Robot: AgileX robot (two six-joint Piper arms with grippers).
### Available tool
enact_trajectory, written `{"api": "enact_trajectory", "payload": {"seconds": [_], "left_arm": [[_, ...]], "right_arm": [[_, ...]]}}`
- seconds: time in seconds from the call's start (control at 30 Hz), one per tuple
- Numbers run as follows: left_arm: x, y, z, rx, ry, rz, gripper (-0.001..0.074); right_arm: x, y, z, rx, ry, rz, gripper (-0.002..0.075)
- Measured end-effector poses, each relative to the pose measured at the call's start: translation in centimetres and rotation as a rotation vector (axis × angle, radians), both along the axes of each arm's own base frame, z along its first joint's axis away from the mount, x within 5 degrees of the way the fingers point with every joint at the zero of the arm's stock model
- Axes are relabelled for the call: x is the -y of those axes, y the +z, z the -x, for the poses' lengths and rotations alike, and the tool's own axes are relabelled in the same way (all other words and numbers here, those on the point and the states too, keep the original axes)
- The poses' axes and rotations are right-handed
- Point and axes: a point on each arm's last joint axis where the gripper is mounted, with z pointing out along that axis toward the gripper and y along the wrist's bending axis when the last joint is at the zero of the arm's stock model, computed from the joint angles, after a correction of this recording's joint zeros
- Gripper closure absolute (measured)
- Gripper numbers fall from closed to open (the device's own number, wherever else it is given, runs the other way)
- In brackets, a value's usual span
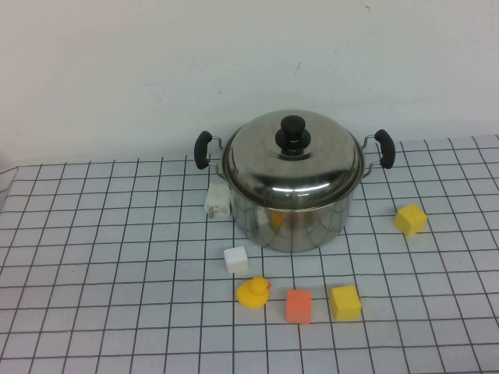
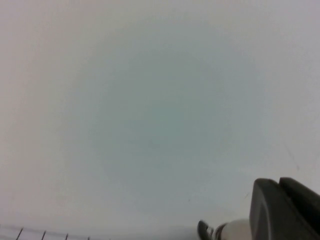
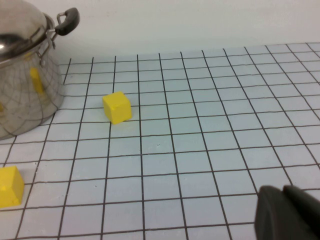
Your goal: Cover the pot
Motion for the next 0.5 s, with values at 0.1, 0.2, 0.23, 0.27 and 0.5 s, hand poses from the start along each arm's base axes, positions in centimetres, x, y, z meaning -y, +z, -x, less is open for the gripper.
{"api": "enact_trajectory", "payload": {"seconds": [0.1, 0.2, 0.23, 0.27, 0.5], "left_arm": [[0.0, -2.8, -0.9, -0.082, 0.007, 0.018, 0.0736], [-0.1, -6.0, -1.6, -0.170, 0.021, 0.023, 0.0736], [-0.2, -6.8, -1.6, -0.182, 0.033, 0.024, 0.0736], [-0.2, -7.7, -1.7, -0.200, 0.041, 0.025, 0.0736], [-0.4, -10.8, -1.7, -0.294, 0.075, 0.049, 0.0736]], "right_arm": [[0.0, 0.0, 0.0, 0.000, 0.000, 0.000, 0.0717], [0.0, 0.0, 0.0, 0.000, 0.000, 0.000, 0.0717], [0.0, 0.0, 0.0, 0.000, 0.000, 0.000, 0.0717], [0.0, 0.0, 0.0, 0.000, 0.000, 0.000, 0.0717], [0.0, 0.0, 0.0, 0.000, 0.000, 0.000, 0.0717]]}}
